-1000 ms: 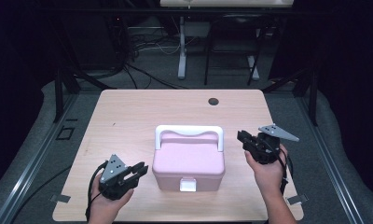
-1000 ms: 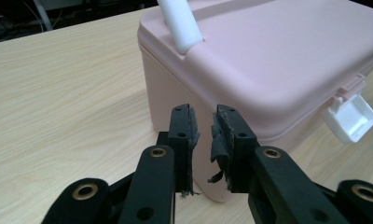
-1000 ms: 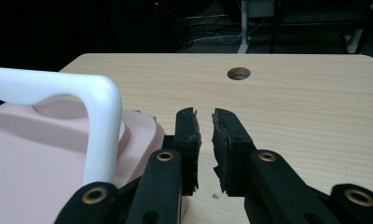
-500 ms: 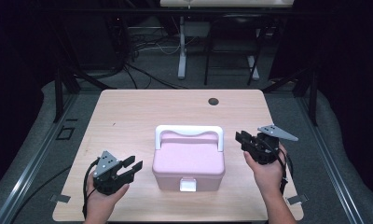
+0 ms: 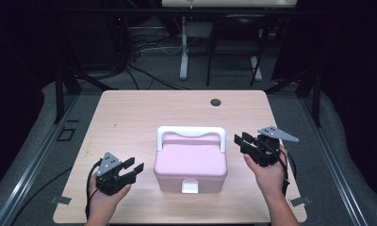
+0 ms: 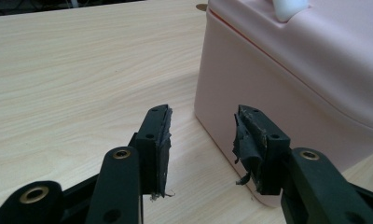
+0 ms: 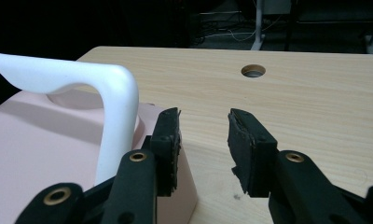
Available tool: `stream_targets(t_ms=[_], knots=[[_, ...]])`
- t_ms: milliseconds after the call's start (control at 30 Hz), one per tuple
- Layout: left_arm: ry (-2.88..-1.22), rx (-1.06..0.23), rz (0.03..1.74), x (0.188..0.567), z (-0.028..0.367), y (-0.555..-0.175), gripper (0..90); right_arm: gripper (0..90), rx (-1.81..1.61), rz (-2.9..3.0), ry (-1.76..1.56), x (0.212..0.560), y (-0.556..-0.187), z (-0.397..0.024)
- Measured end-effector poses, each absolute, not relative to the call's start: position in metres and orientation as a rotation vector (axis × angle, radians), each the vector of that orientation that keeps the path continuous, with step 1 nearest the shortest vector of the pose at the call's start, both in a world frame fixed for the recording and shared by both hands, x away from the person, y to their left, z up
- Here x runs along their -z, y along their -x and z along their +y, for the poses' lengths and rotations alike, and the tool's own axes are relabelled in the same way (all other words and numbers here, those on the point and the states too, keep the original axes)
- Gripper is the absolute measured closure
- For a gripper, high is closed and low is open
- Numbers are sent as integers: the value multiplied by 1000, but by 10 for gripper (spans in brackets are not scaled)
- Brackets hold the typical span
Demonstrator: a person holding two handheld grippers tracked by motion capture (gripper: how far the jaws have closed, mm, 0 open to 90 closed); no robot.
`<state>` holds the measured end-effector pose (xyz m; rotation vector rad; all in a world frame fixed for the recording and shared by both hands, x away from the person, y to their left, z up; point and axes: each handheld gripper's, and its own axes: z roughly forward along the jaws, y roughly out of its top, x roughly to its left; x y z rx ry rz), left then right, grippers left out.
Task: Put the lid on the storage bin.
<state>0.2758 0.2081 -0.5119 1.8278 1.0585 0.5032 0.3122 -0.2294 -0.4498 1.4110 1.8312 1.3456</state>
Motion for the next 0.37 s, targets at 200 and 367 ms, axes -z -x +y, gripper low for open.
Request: stream_targets(t_ms=[200,367], knots=[[-1829,-489,1073,516,209,-281,545,610,-1338,1842,-1415,451,-311,-229],[-1831,-488,1075,517,209,-283,525,565,-1361,1838,-1398,451,-310,-230]])
